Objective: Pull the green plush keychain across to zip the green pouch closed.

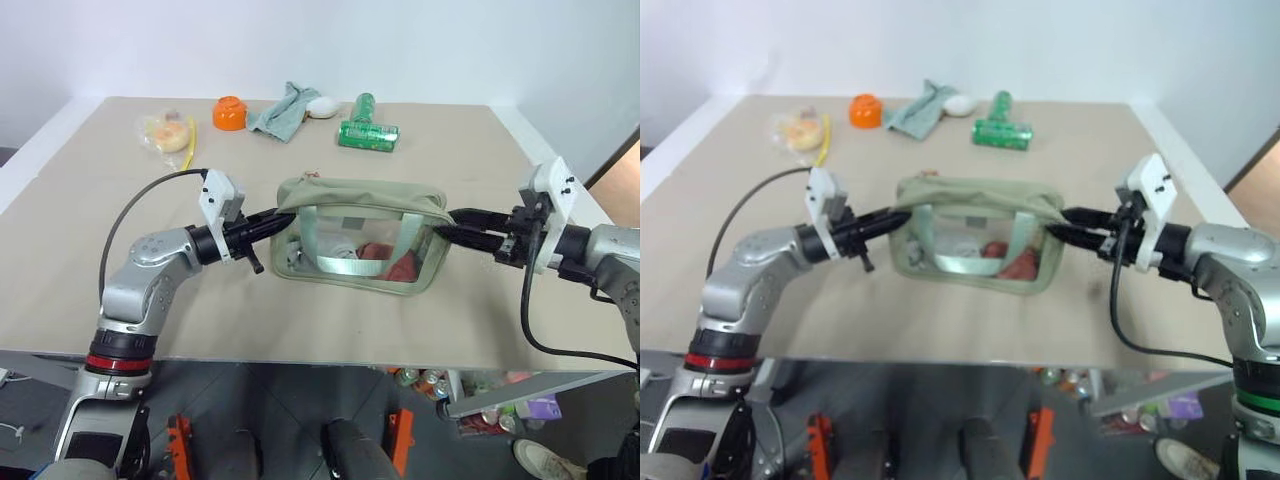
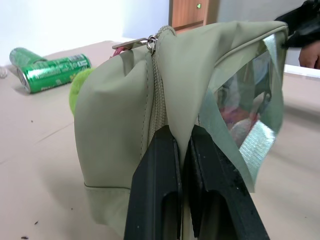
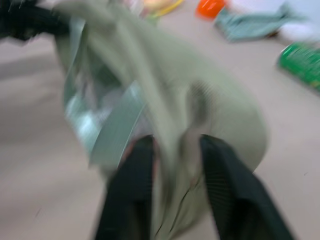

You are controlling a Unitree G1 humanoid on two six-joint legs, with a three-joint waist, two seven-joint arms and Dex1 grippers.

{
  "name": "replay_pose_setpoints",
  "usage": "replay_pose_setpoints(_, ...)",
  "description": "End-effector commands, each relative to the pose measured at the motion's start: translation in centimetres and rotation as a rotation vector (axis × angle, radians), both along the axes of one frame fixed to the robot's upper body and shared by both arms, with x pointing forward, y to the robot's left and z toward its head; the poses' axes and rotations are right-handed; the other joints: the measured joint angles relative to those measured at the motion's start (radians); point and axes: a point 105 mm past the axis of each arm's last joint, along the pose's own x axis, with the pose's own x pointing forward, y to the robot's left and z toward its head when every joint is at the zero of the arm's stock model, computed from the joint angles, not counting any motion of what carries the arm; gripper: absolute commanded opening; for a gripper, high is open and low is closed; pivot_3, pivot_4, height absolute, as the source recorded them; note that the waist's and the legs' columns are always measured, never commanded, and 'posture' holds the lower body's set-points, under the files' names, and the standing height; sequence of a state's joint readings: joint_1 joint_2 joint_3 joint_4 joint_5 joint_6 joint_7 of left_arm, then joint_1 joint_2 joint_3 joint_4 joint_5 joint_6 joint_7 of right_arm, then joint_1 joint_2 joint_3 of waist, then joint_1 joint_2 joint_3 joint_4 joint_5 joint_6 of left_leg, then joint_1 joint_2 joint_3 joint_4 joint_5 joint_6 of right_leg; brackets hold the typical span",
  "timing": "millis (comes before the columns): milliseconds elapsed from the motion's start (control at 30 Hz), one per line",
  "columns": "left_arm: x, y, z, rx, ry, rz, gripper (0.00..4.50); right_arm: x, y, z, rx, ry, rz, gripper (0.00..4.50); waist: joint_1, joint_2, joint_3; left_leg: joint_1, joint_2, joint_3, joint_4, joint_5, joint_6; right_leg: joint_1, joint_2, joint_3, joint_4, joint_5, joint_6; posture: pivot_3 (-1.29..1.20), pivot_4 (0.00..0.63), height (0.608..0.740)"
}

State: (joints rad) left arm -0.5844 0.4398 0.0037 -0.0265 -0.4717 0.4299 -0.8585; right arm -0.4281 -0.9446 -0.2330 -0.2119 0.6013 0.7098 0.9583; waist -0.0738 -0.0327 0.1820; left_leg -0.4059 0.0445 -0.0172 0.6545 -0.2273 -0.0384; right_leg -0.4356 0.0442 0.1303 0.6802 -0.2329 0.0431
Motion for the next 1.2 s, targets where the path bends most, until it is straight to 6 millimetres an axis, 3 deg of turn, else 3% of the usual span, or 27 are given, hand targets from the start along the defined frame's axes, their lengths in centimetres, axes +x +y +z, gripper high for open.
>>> replay_pose_setpoints(33,-0.8,-0.1,1.3,-0.004,-0.062,-0.005,0.0,0.2,-1.5,2.2,-0.024,-0.1,-0.058,3.17,-0.002,0.0,0.0,0.0,0.0,0.0,0.0,0.0,0.0,0.0,0.0,0.0,0.0,0.0,0.0,0.0,0.15,0.74)
replay_pose_setpoints(100,-1.1,-0.1,1.5,-0.002,-0.075,0.003,0.0,0.8,-2.5,4.2,0.024,-0.139,-0.1,3.85,-0.003,0.0,0.0,0.0,0.0,0.0,0.0,0.0,0.0,0.0,0.0,0.0,0.0,0.0,0.0,0.0,0.15,0.74)
replay_pose_setpoints(167,-1.5,-0.1,1.8,-0.003,-0.089,0.014,0.0,1.4,-2.6,7.7,0.079,-0.242,-0.117,4.45,-0.005,0.002,0.001,0.001,0.0,0.002,0.001,0.0,0.0,-0.001,0.0,0.002,0.0,0.001,0.0,0.0,0.15,0.74)
replay_pose_setpoints(233,-2.1,0.0,2.0,-0.008,-0.103,0.028,0.0,2.2,0.2,11.5,0.125,-0.322,-0.035,4.45,-0.012,0.003,0.002,0.001,0.0,0.004,0.0,0.001,0.001,-0.001,0.0,0.004,0.0,0.002,0.0,0.0,0.15,0.74)
replay_pose_setpoints(300,-2.3,0.1,1.9,-0.016,-0.096,0.052,0.0,3.3,4.3,13.3,0.115,-0.324,0.058,4.45,-0.028,0.006,0.003,0.001,0.0,0.008,0.0,0.001,0.001,-0.003,0.0,0.006,0.0,0.003,0.0,0.0,0.15,0.74)
replay_pose_setpoints(367,-2.2,0.1,1.6,-0.017,-0.089,0.076,0.0,4.1,7.4,13.2,0.067,-0.301,0.121,4.45,-0.03,0.004,0.001,0.003,0.002,0.006,-0.002,0.001,0.002,-0.002,0.002,0.006,0.0,0.003,0.0,0.0,0.15,0.74)
replay_pose_setpoints(467,-1.9,0.2,1.1,-0.023,-0.095,0.115,0.0,4.7,12.3,11.3,-0.011,-0.206,0.234,4.45,-0.029,0.001,0.0,0.003,0.003,0.001,-0.003,0.001,0.002,-0.001,0.003,0.0,0.0,0.002,-0.003,0.0,0.15,0.74)
replay_pose_setpoints(600,-1.6,0.4,0.5,-0.029,-0.093,0.154,0.0,5.3,16.7,8.8,-0.085,-0.108,0.31,4.45,-0.023,0.002,0.0,-0.004,0.002,0.001,-0.002,0.001,0.002,-0.006,0.001,0.0,0.0,0.001,-0.002,0.0,0.15,0.74)
replay_pose_setpoints(700,-1.4,0.5,0.3,-0.044,-0.079,0.174,0.0,6.3,18.2,8.1,-0.12,-0.078,0.291,4.45,-0.016,0.002,0.0,-0.007,0.001,0.0,-0.002,0.001,0.002,-0.007,-0.001,-0.001,0.0,0.004,-0.007,0.0,0.15,0.74)
replay_pose_setpoints(833,-1.7,0.4,0.3,-0.044,-0.072,0.166,0.0,7.0,19.6,9.3,-0.078,-0.031,0.268,4.45,-0.011,0.002,0.0,-0.008,0.001,-0.002,-0.002,0.001,0.001,-0.007,-0.001,-0.003,0.0,0.004,-0.007,0.0,0.15,0.74)
replay_pose_setpoints(1033,-2.2,0.4,0.2,-0.034,-0.074,0.157,0.0,6.9,19.8,10.2,-0.036,0.05,0.261,4.45,-0.01,0.002,0.0,-0.007,0.002,-0.003,-0.002,0.001,0.001,-0.007,0.0,-0.005,0.0,0.004,-0.007,0.0,0.15,0.74)
replay_pose_setpoints(1200,-2.3,0.2,0.1,-0.031,-0.076,0.153,0.0,7.1,18.9,7.8,-0.094,0.103,0.232,4.45,-0.012,0.002,0.0,-0.007,0.002,-0.003,-0.002,0.001,0.001,-0.006,0.001,-0.005,0.0,0.003,-0.006,0.0,0.15,0.74)
